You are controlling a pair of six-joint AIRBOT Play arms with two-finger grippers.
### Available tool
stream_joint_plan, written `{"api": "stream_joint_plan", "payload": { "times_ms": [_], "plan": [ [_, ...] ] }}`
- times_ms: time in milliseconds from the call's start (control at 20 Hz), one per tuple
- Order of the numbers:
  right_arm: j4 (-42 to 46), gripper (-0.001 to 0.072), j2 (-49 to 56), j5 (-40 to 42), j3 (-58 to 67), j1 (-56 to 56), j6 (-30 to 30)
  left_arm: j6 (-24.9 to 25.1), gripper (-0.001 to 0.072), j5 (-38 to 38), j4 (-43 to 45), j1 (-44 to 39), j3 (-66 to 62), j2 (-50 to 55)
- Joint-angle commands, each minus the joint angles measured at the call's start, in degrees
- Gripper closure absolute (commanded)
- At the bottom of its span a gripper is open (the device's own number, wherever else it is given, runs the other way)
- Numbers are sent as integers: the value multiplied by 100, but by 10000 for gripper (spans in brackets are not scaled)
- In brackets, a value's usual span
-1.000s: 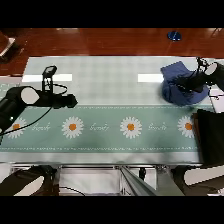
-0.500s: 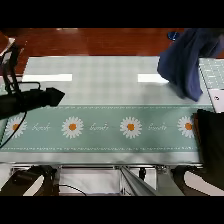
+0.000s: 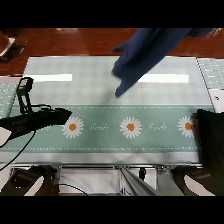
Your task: Fold the shirts.
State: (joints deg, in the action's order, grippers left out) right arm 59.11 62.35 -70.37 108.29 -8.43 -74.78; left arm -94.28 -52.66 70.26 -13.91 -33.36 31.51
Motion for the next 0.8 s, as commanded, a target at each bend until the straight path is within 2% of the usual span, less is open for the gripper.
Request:
{"api": "stream_joint_plan", "payload": {
  "times_ms": [0, 150, 350, 450, 550, 600, 650, 700, 750],
  "plan": [
    [-9, 690, -42, -695, -656, -925, -46, 7, 197, 79, 81, 70, 66, -20],
    [-7, 690, -42, -74, -2229, -1888, -136, 7, 197, 76, 85, 68, 79, -17],
    [-35, 689, 315, 1805, -4352, -2780, -852, -11, 197, -31, 66, 68, 79, -17],
    [-302, 689, 807, 2277, -4712, -3075, -1060, -15, 197, -33, 11, 68, 81, -17],
    [-870, 689, 1388, 2424, -4717, -3370, -874, -13, 197, -31, -133, 68, 96, -15],
    [-1169, 648, 1622, 2498, -4717, -3499, -719, -13, 197, -28, -229, 68, 131, -15],
    [-1346, 433, 1764, 2514, -4715, -3530, -675, -13, 197, -33, -280, 68, 179, -17],
    [-1364, 305, 1816, 2417, -4680, -3460, -614, -11, 197, -52, -275, 68, 197, -17],
    [-1287, 305, 1775, 2153, -4597, -3241, -579, -13, 197, -55, -260, 81, 184, -17]
  ]
}}
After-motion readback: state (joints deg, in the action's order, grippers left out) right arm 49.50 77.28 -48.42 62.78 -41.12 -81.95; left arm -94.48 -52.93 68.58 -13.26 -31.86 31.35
